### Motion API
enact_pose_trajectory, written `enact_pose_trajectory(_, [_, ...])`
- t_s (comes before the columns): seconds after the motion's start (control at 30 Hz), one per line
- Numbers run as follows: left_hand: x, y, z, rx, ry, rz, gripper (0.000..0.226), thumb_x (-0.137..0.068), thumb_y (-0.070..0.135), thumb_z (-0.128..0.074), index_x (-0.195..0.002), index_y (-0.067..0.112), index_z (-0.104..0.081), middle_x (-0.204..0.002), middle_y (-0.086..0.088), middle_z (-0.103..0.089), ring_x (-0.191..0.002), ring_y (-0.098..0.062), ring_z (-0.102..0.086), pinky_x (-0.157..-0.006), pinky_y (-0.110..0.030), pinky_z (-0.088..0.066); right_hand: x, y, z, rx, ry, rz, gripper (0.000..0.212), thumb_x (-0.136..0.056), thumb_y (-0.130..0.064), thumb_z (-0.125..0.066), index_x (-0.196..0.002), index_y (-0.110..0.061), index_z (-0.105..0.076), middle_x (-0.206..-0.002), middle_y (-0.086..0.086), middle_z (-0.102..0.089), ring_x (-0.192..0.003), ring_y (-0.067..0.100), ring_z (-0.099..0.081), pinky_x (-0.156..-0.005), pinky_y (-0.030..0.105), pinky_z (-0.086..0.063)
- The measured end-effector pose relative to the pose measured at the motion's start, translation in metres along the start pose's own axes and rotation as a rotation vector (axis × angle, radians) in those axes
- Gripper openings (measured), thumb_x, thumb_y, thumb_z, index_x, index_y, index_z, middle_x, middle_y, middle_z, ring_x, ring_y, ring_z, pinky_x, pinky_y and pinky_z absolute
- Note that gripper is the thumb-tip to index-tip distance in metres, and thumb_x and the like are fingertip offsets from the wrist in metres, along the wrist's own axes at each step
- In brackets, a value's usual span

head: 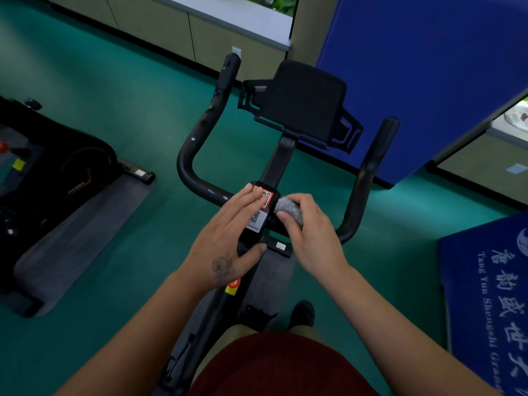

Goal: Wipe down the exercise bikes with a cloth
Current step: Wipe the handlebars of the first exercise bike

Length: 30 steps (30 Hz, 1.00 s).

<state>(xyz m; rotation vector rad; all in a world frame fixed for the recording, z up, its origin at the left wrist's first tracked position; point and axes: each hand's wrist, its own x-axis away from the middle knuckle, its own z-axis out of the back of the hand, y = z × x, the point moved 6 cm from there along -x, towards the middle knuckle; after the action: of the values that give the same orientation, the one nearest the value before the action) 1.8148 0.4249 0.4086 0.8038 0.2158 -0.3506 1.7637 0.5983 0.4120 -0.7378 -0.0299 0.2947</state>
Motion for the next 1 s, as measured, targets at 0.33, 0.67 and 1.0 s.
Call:
enact_pose_trajectory(0.33, [-0.008,0.024,0.002,0.044,0.050,0.043,0.071,-0.096,0.025,-0.079,-0.158,0.012,-0.047,-0.164,0.002,-0.045,-0.161,-0.013,-0.028,-0.130,-0.039,-0.029,0.006,0.008,0.043,-0.321,0.175,0.000,0.018,-0.103,-0.031,-0.066,-0.120,-0.027,-0.062,-0.110,-0.022,-0.067,-0.104,0.008,-0.066,-0.090,0.027,-0.051])
enact_pose_trajectory(0.67, [-0.018,0.059,-0.028,0.143,0.147,0.159,0.063,-0.098,0.032,-0.077,-0.154,0.017,-0.052,-0.156,0.008,-0.054,-0.154,-0.009,-0.040,-0.126,-0.042,-0.037,0.018,0.029,0.085,-0.638,0.137,0.017,0.018,-0.100,-0.029,-0.069,-0.115,-0.020,-0.068,-0.107,-0.019,-0.071,-0.099,0.002,-0.067,-0.085,0.018,-0.052])
enact_pose_trajectory(1.0, [0.007,0.109,-0.076,0.147,0.462,0.412,0.036,-0.096,0.030,-0.076,-0.130,0.019,-0.072,-0.123,0.010,-0.073,-0.116,-0.013,-0.070,-0.100,-0.037,-0.056,0.032,0.058,0.087,-0.715,-0.333,0.151,0.057,-0.077,-0.035,-0.090,-0.125,-0.018,-0.063,-0.116,-0.006,-0.068,-0.104,0.007,-0.065,-0.090,0.023,-0.051])
